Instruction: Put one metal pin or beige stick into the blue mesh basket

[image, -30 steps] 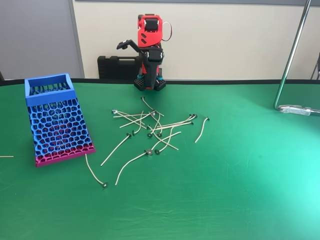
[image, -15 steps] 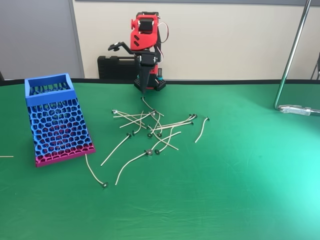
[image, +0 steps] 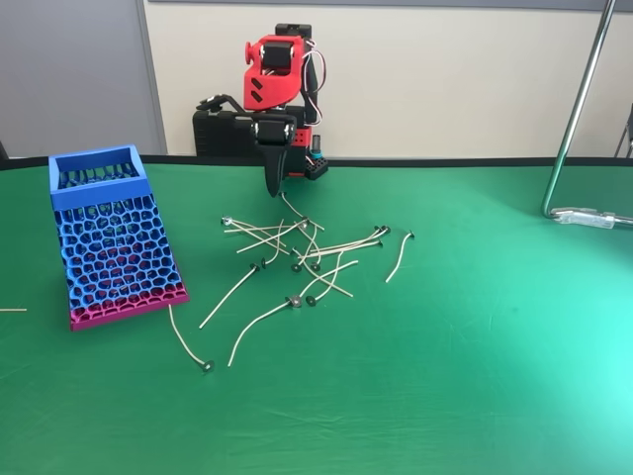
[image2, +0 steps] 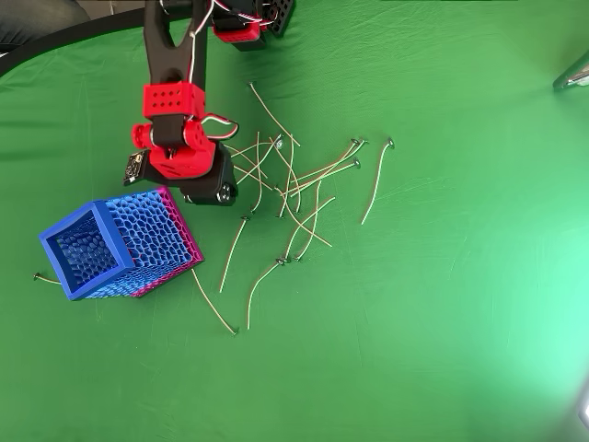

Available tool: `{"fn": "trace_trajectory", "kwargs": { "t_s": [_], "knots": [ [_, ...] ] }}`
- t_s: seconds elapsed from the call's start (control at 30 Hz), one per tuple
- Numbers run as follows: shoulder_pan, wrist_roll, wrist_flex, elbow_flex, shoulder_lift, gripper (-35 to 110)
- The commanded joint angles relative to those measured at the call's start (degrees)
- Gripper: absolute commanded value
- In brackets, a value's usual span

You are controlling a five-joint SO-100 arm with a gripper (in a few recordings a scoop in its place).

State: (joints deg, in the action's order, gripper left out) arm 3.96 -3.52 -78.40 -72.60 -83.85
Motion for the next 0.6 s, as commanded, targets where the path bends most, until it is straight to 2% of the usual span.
{"fn": "trace_trajectory", "kwargs": {
  "t_s": [0.0, 0.43, 0.57],
  "knots": [
    [-1.2, -2.6, -1.8, 8.2, 3.4, 1],
    [-3.9, -6.1, -5.2, 16.3, 18.5, 1],
    [-4.5, -6.1, -5.2, 16.4, 19.5, 16]
  ]
}}
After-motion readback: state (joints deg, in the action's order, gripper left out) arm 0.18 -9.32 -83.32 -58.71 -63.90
